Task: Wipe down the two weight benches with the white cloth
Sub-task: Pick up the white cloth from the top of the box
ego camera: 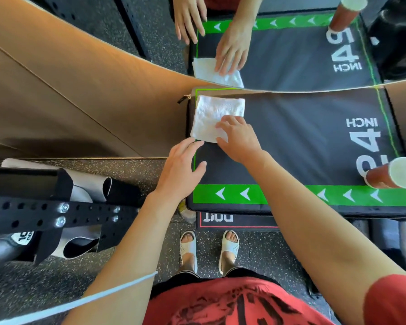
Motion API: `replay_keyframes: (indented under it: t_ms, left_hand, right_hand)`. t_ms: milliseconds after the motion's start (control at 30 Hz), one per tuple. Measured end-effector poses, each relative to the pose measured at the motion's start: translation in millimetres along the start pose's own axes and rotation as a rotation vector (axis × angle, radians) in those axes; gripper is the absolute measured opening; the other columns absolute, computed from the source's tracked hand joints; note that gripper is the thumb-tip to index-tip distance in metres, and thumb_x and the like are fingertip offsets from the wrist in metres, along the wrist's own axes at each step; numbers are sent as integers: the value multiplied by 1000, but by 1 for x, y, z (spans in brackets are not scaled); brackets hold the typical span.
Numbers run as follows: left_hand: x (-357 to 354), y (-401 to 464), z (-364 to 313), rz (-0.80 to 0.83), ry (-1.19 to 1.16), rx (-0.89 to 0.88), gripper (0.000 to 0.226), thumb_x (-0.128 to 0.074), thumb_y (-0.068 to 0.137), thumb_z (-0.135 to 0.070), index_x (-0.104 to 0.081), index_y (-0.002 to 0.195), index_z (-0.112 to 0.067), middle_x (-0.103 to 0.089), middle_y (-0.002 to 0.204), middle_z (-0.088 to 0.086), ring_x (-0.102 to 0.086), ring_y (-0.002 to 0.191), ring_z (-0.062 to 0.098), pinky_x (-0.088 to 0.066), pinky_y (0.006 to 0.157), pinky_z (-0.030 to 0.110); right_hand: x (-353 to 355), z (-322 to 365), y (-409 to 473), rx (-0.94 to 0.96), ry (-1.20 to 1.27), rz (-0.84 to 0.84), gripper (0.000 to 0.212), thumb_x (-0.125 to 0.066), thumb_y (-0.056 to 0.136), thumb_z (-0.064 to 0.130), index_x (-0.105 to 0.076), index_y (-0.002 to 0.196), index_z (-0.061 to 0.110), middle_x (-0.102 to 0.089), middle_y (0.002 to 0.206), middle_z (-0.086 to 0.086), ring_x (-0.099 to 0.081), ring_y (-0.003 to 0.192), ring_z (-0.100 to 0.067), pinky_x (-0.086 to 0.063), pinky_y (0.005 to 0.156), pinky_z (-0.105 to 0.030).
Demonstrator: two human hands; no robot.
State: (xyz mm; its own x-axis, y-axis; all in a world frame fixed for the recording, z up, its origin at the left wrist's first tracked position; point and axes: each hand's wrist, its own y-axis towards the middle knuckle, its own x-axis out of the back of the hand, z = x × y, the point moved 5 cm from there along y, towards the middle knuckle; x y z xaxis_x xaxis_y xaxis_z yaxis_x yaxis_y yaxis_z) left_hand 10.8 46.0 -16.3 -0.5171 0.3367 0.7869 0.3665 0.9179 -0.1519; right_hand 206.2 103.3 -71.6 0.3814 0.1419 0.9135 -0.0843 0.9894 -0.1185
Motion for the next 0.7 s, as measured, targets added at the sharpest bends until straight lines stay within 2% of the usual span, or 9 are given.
replay_keyframes:
  t_ms: [233, 367, 500, 700]
  left_hand:
    - [-5, -3, 10, 61, 2, -83, 52, -64, 103, -26, -52, 153, -19, -43, 162, -1, -30, 152, 19, -27, 123, 35]
    - [-22, -3, 2, 106, 20, -143, 53, -65, 102, -26, -53, 153, -20, -44, 161, 0, -32, 150, 21, -24, 121, 31]
    - [-42, -11, -14, 160, 67, -223, 53, -67, 99, -24, -55, 151, -19, -47, 159, 3, -39, 148, 26, -31, 123, 39]
    - [-64, -24, -16, 243, 137, -227, 54, -65, 101, -29, -52, 153, -21, -46, 159, 2, -43, 145, 28, -36, 120, 44]
  right_hand:
    - [-9, -4, -69, -93, 10, -94, 39, -61, 96, 35, -62, 133, 23, -53, 141, 4, -47, 130, -27, -46, 99, -47]
    - [-17, -7, -121, -158, 21, -155, 35, -63, 96, 36, -62, 129, 24, -54, 139, 5, -48, 125, -26, -47, 94, -45]
    - [-25, -9, -172, -225, 5, -210, 33, -63, 94, 39, -62, 124, 25, -55, 134, 5, -51, 119, -28, -49, 86, -45]
    - [-34, -12, -209, -290, -10, -208, 35, -62, 94, 46, -59, 125, 30, -53, 134, 6, -49, 120, -27, -48, 90, -47]
